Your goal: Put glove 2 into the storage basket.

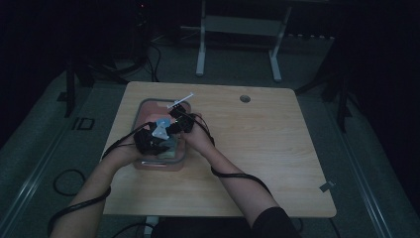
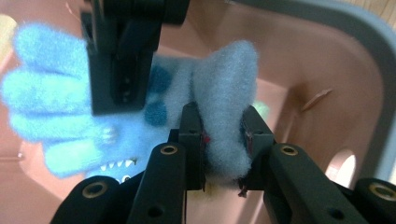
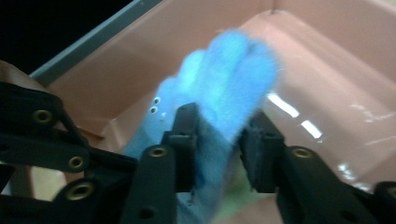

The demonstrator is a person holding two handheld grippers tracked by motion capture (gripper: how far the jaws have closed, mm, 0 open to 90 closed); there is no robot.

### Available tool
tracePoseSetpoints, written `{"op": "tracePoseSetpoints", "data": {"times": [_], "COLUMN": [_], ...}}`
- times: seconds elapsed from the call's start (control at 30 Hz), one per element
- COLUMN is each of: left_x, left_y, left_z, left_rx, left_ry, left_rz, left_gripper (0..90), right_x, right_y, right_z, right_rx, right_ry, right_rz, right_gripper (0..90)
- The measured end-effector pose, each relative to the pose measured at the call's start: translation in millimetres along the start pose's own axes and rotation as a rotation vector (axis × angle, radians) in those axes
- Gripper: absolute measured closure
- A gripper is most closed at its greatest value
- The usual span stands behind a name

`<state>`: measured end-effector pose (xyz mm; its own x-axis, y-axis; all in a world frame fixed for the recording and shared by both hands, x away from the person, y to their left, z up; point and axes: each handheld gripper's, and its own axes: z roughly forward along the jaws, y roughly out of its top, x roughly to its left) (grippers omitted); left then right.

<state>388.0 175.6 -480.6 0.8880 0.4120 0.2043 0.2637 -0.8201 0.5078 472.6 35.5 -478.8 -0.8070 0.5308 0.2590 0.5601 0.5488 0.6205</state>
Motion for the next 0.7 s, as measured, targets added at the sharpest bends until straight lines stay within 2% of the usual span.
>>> {"op": "tracePoseSetpoints", "data": {"times": [0.03,0.07,0.13,0.27,0.37,0.4,0.43,0.53,0.63,0.67,0.7], "left_x": [0.0,1.0,1.2,1.1,1.4,-0.2,-2.3,-4.2,-4.7,-6.2,-6.2], "left_y": [0.0,-0.6,0.1,1.8,3.6,5.1,6.6,9.0,10.3,12.3,12.3], "left_z": [0.0,4.2,5.8,7.5,3.8,1.8,0.1,-5.1,-8.5,-12.3,-12.3], "left_rx": [0.0,0.013,0.012,0.017,0.005,-0.002,-0.007,-0.027,-0.047,-0.067,-0.067], "left_ry": [0.0,-0.008,-0.016,-0.028,-0.015,-0.017,-0.005,-0.004,-0.017,0.012,0.012], "left_rz": [0.0,0.0,-0.003,-0.017,-0.067,-0.085,-0.091,-0.113,-0.137,-0.15,-0.15], "left_gripper": [74.6,74.1,73.5,68.3,52.2,41.4,32.0,15.8,9.2,7.6,7.0], "right_x": [0.0,-1.0,-3.2,-5.6,-7.1,-7.5,-7.6,-7.8,-7.6,-7.3,-7.3], "right_y": [0.0,-0.6,-1.5,-5.0,-8.2,-9.3,-10.4,-13.8,-16.3,-18.5,-18.5], "right_z": [0.0,-4.6,-9.4,-17.4,-23.9,-26.6,-29.5,-38.3,-45.4,-50.8,-50.8], "right_rx": [0.0,-0.014,-0.021,-0.021,-0.029,-0.034,-0.039,-0.05,-0.056,-0.063,-0.063], "right_ry": [0.0,-0.033,-0.025,-0.016,-0.006,0.001,0.005,0.027,0.029,0.033,0.033], "right_rz": [0.0,-0.017,-0.009,-0.026,-0.028,-0.028,-0.03,-0.048,-0.063,-0.073,-0.073], "right_gripper": [65.8,62.7,59.3,55.5,51.3,49.6,47.9,42.0,38.3,35.7,35.7]}}
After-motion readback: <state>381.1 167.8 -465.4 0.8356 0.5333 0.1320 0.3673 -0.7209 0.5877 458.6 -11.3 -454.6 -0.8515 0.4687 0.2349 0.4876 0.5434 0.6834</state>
